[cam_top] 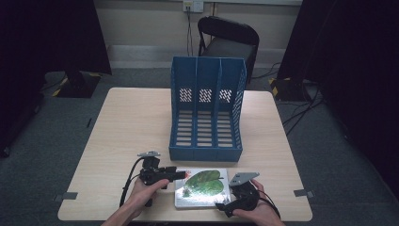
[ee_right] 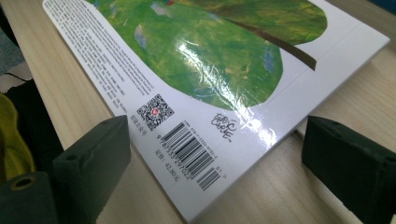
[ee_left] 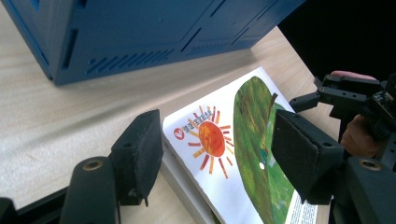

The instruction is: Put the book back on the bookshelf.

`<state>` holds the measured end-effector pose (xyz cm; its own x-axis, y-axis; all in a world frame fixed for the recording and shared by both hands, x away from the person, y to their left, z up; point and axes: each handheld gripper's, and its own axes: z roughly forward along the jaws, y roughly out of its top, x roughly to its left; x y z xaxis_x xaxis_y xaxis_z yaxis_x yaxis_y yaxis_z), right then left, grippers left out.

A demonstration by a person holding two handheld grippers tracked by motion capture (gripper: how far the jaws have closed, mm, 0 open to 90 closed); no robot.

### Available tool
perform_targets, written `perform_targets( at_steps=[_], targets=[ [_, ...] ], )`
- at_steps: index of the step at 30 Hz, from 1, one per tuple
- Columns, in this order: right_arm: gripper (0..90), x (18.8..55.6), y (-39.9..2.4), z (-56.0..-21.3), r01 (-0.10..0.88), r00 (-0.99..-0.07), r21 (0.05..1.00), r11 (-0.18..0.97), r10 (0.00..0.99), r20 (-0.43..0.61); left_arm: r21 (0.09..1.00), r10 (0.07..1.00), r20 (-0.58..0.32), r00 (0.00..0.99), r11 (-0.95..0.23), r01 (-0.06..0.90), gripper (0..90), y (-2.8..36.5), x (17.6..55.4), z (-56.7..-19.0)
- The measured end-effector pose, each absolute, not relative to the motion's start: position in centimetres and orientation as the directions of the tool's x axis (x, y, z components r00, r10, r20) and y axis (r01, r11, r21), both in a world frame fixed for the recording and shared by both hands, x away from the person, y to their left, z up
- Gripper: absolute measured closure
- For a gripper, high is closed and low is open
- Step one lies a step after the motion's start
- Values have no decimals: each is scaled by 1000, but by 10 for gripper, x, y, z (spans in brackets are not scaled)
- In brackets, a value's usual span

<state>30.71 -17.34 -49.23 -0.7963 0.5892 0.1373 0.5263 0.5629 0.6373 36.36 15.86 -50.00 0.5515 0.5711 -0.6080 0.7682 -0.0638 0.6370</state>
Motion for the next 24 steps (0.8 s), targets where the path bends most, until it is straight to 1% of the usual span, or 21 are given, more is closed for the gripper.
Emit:
perform_targets(
  at_steps=[3, 4, 5, 8, 10, 11, 14, 16, 18, 20, 24],
  targets=[
    [75, 308, -174, -492, 528, -795, 638, 560, 590, 140, 617, 550, -644, 532, -37, 786, 337, 162, 363, -501],
    [75, 308, -174, -492, 530, -794, 637, 560, 591, 142, 605, 534, -670, 516, -11, 796, 337, 163, 363, -501],
    [74, 308, -174, -492, 530, -794, 637, 560, 591, 141, 598, 522, -686, 507, 7, 802, 346, 165, 364, -501],
    [74, 308, -174, -492, 535, -792, 637, 555, 592, 149, 591, 513, -699, 498, 22, 807, 370, 166, 364, -502],
    [72, 309, -174, -492, 537, -792, 637, 553, 591, 154, 575, 477, -725, 496, 23, 818, 411, 162, 363, -504],
    [72, 309, -175, -491, 541, -790, 638, 547, 591, 163, 578, 476, -721, 504, 11, 816, 387, 159, 362, -503],
    [73, 309, -175, -491, 544, -789, 642, 541, 590, 173, 585, 470, -698, 539, -58, 809, 403, 150, 357, -503],
    [75, 309, -175, -490, 539, -791, 645, 541, 589, 166, 611, 486, -662, 570, -90, 787, 407, 146, 353, -500],
    [79, 309, -175, -489, 532, -794, 655, 536, 584, 167, 626, 484, -637, 600, -128, 769, 442, 144, 352, -497],
    [78, 309, -175, -489, 531, -795, 658, 534, 582, 169, 636, 485, -612, 624, -167, 754, 436, 141, 351, -496],
    [80, 310, -175, -488, 532, -795, 657, 534, 583, 169, 619, 464, -607, 646, -234, 750, 431, 130, 347, -500]
  ],
)
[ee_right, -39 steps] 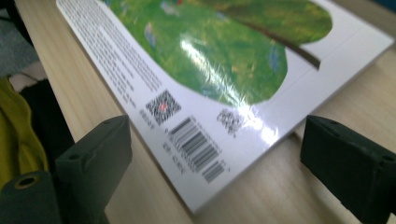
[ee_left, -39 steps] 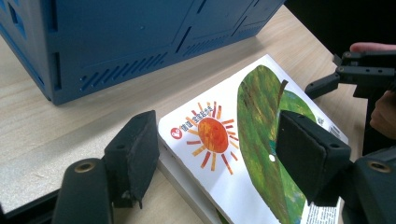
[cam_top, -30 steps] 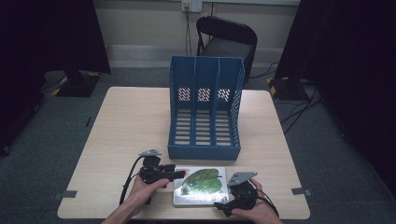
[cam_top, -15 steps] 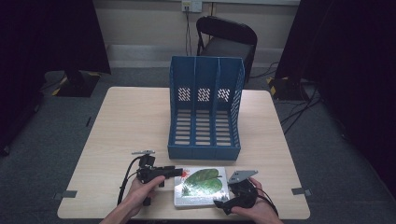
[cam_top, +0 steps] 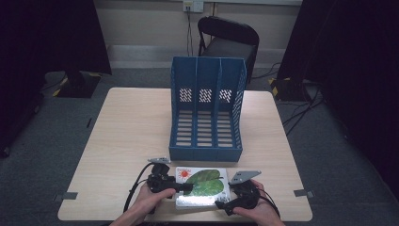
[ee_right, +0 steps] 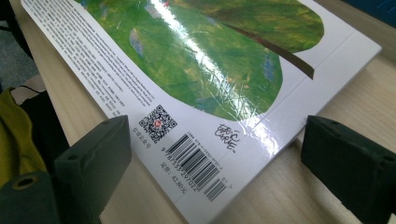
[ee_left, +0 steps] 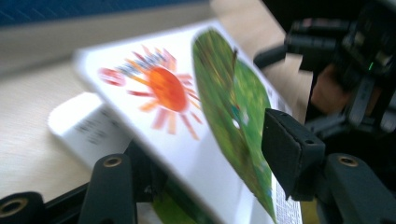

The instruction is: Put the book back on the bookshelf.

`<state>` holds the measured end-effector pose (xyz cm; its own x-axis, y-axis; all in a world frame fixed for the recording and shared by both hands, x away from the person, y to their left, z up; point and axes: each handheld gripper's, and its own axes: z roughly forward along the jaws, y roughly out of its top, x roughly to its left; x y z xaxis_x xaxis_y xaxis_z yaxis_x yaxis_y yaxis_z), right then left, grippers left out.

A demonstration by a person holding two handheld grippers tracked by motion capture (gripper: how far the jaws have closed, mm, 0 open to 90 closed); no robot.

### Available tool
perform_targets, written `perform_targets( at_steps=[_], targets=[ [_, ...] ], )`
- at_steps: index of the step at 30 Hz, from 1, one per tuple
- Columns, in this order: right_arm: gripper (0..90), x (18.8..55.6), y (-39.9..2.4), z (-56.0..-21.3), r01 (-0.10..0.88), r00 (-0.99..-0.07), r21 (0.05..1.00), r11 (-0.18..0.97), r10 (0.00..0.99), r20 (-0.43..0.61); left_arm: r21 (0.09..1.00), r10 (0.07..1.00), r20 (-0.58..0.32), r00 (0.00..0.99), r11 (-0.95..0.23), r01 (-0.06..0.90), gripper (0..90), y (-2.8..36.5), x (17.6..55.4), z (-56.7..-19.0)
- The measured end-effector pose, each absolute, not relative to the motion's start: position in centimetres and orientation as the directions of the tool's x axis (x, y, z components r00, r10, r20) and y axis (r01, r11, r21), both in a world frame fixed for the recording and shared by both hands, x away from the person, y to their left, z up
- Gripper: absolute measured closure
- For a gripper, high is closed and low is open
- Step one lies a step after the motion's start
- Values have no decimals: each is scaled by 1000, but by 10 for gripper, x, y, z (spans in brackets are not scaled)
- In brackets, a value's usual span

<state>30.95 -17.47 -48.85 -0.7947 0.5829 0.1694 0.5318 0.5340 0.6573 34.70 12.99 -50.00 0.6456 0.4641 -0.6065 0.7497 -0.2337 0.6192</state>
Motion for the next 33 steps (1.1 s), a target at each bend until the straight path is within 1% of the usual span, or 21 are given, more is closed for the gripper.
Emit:
perform_targets(
  at_steps=[2, 6, 13, 16, 19, 25, 26, 27, 29, 33],
  targets=[
    [80, 310, -175, -488, 533, -794, 658, 532, 583, 171, 614, 449, -617, 646, -238, 753, 420, 125, 345, -500],
    [81, 310, -174, -488, 536, -792, 660, 526, 583, 179, 629, 452, -597, 662, -248, 737, 413, 121, 344, -500],
    [109, 309, -168, -487, 506, -810, 681, 529, 562, 167, 626, 424, -612, 668, -257, 736, 378, 116, 343, -500],
    [114, 309, -168, -486, 499, -815, 687, 528, 556, 165, 625, 423, -616, 665, -250, 739, 374, 116, 344, -501],
    [121, 307, -166, -485, 470, -827, 700, 538, 545, 136, 625, 425, -618, 662, -246, 741, 373, 116, 345, -501],
    [132, 309, -165, -485, 448, -842, 712, 541, 523, 132, 615, 442, -631, 638, -216, 758, 364, 114, 346, -501],
    [132, 309, -165, -485, 447, -843, 712, 542, 522, 132, 618, 445, -620, 646, -230, 752, 374, 114, 347, -500],
    [138, 309, -165, -484, 449, -842, 712, 540, 523, 135, 619, 449, -614, 649, -237, 749, 418, 115, 347, -501],
    [144, 310, -166, -484, 457, -839, 713, 532, 523, 147, 610, 446, -622, 643, -240, 756, 468, 116, 348, -501],
    [156, 313, -169, -484, 478, -836, 705, 524, 517, 183, 606, 433, -628, 647, -250, 755, 520, 118, 350, -502]
  ],
)
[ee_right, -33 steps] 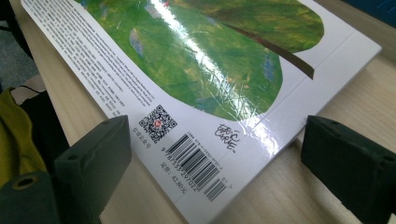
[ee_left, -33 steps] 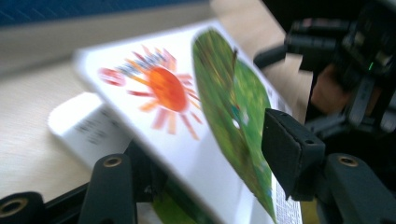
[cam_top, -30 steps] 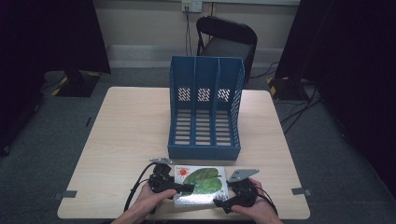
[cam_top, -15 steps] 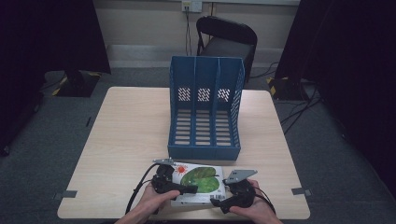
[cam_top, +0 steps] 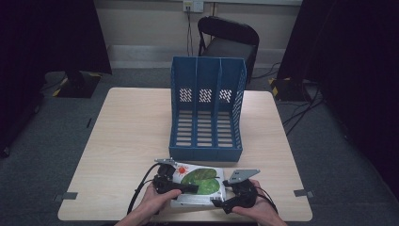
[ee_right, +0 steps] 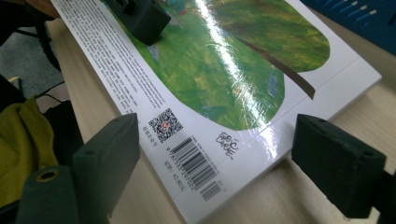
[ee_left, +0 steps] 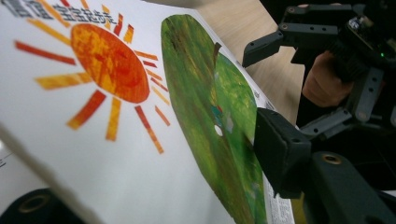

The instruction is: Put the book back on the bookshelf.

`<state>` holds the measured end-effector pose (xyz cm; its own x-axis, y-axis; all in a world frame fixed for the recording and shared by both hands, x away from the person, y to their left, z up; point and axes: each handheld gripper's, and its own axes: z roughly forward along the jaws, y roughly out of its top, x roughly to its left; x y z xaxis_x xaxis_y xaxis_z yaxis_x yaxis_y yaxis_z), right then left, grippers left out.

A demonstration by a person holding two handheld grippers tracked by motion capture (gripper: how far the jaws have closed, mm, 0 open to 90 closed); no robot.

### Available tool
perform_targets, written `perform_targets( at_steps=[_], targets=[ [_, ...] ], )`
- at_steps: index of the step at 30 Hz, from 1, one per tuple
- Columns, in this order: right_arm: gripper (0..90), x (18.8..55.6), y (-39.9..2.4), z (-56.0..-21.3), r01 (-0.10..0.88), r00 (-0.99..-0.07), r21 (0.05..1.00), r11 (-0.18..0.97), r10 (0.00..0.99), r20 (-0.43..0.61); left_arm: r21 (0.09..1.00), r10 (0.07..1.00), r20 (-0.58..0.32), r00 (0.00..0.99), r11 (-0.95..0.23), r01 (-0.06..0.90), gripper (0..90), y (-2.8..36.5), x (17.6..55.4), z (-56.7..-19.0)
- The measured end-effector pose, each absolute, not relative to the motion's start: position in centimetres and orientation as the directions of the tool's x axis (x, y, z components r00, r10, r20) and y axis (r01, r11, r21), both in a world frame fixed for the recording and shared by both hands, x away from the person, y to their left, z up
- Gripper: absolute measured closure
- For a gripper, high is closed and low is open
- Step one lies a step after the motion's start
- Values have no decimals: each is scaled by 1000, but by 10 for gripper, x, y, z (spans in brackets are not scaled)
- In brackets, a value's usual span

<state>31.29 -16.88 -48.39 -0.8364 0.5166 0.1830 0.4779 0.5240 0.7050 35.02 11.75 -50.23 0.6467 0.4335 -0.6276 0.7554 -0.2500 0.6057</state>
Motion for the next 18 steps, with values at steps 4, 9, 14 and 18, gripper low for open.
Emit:
perform_targets(
  at_steps=[4, 9, 14, 18],
  targets=[
    [180, 314, -174, -483, 486, -837, 696, 529, 511, 197, 617, 436, -609, 662, -264, 741, 547, 120, 350, -502],
    [184, 315, -184, -479, 498, -821, 710, 498, 534, 201, 630, 434, -592, 679, -277, 726, 564, 120, 349, -499],
    [182, 321, -191, -478, 526, -787, 714, 461, 582, 203, 650, 428, -570, 701, -288, 704, 593, 119, 347, -496],
    [182, 326, -195, -477, 544, -762, 719, 432, 614, 208, 691, 414, -523, 745, -307, 655, 629, 118, 341, -489]
  ],
)
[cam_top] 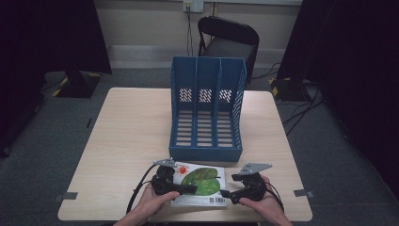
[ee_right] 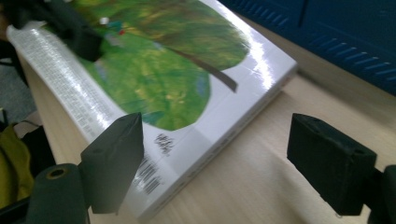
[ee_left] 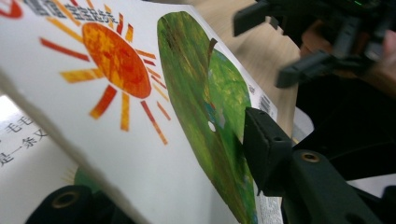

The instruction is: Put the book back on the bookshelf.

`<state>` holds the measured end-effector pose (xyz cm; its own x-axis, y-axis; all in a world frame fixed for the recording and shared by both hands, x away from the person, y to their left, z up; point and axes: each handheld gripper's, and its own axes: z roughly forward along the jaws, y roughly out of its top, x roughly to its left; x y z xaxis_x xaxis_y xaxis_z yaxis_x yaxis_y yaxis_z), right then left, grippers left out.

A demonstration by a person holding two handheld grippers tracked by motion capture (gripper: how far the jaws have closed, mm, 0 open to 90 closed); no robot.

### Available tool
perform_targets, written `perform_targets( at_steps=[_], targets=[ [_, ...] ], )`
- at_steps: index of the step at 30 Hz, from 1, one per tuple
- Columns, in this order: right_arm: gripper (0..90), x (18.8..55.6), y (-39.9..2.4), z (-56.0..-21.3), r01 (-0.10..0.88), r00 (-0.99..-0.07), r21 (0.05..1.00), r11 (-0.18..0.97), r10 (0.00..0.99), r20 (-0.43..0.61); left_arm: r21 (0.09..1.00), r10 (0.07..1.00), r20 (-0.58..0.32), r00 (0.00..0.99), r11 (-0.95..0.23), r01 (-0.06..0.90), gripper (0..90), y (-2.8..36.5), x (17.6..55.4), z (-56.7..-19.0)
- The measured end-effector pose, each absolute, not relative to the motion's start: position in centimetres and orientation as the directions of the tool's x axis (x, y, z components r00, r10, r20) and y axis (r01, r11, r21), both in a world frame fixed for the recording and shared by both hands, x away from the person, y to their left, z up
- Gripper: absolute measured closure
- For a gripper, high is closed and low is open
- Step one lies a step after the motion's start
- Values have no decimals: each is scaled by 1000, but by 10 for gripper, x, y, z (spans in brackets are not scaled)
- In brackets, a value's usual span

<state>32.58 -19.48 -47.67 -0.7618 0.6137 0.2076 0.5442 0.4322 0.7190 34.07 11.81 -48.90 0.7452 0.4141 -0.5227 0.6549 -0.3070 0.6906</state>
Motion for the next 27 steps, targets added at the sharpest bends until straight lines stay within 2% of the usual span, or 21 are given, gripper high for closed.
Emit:
perform_targets(
  at_steps=[10, 18, 27],
  targets=[
    [174, 330, -200, -474, 557, -747, 735, 386, 619, 241, 741, 397, -449, 801, -335, 582, 661, 116, 332, -481],
    [177, 335, -199, -473, 561, -749, 741, 370, 607, 264, 804, 369, -324, 871, -378, 459, 687, 112, 319, -471],
    [186, 339, -196, -473, 561, -746, 748, 355, 608, 271, 831, 357, -241, 902, -404, 382, 694, 110, 311, -467]
  ],
)
